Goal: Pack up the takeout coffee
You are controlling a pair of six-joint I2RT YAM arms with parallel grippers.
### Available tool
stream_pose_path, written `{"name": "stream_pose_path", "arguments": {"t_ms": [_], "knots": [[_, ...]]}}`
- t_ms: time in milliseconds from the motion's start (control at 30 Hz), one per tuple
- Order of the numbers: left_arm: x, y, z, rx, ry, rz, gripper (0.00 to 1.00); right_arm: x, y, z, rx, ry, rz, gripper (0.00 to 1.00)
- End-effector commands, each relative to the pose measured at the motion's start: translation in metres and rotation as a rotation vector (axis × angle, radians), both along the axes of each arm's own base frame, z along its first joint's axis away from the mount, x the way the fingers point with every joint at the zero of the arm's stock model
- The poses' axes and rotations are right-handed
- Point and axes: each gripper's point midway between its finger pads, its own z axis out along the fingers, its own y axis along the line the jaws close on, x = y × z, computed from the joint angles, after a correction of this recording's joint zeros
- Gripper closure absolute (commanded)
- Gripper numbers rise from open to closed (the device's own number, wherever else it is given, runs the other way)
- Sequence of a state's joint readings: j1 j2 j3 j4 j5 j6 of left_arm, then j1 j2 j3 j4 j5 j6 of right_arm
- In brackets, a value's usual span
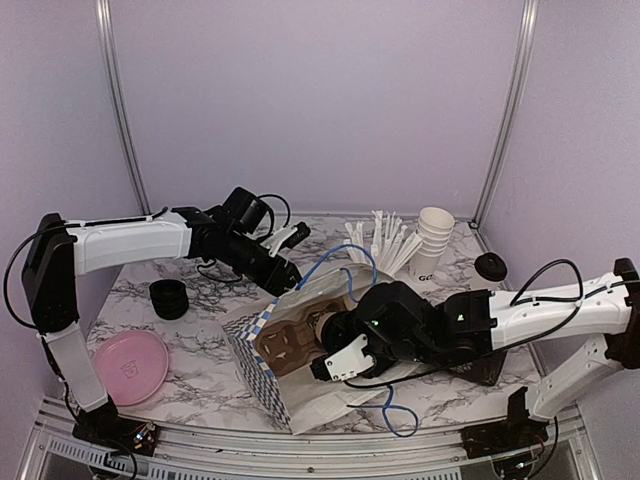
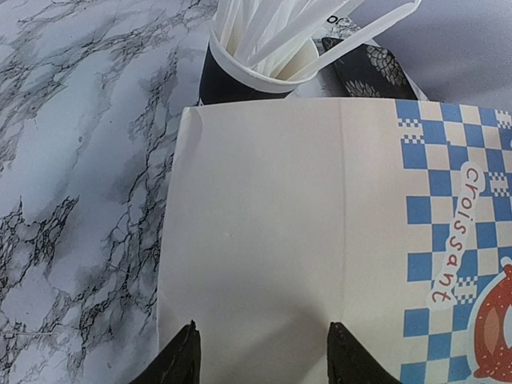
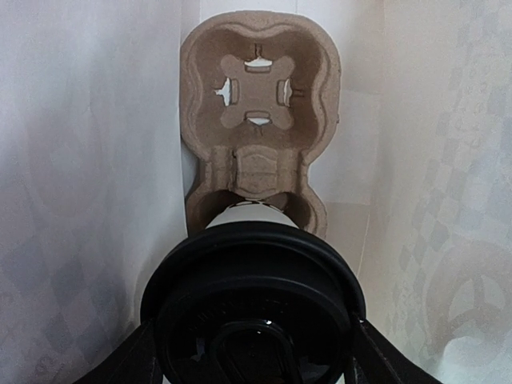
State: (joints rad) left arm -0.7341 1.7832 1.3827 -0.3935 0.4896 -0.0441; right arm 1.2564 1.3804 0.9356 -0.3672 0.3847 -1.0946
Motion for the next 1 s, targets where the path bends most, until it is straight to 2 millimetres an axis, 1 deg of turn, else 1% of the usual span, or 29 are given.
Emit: {"name": "stream_pose_path", "arguments": {"t_ms": [0, 200, 433, 667, 800, 967], "knots": [[-0.009, 0.001, -0.009, 0.025, 0.035, -0.025, 0.45, 0.007, -0.001, 0.002, 0.005, -0.015, -0.03, 0.52], [-0.011, -0.001, -0.013, 0.024, 0.053, -0.037, 0.46, 0.01, 0.003, 0.003, 0.01, -0.028, -0.021, 0.52], [-0.013, -0.001, -0.022, 0.032, 0.078, -0.053, 0.46, 0.02, 0.006, -0.001, 0.006, -0.041, -0.028, 0.53], [-0.01, 0.001, -0.033, 0.047, 0.101, -0.05, 0.46, 0.022, 0.013, 0.005, 0.03, -0.052, -0.01, 0.53], [-0.011, 0.0, -0.038, 0.036, 0.131, -0.06, 0.46, 0.02, 0.016, 0.008, 0.033, -0.02, -0.007, 0.53], [-0.019, -0.004, -0.041, 0.004, 0.181, -0.103, 0.46, 0.013, 0.019, 0.009, 0.006, 0.067, -0.014, 0.53]]}}
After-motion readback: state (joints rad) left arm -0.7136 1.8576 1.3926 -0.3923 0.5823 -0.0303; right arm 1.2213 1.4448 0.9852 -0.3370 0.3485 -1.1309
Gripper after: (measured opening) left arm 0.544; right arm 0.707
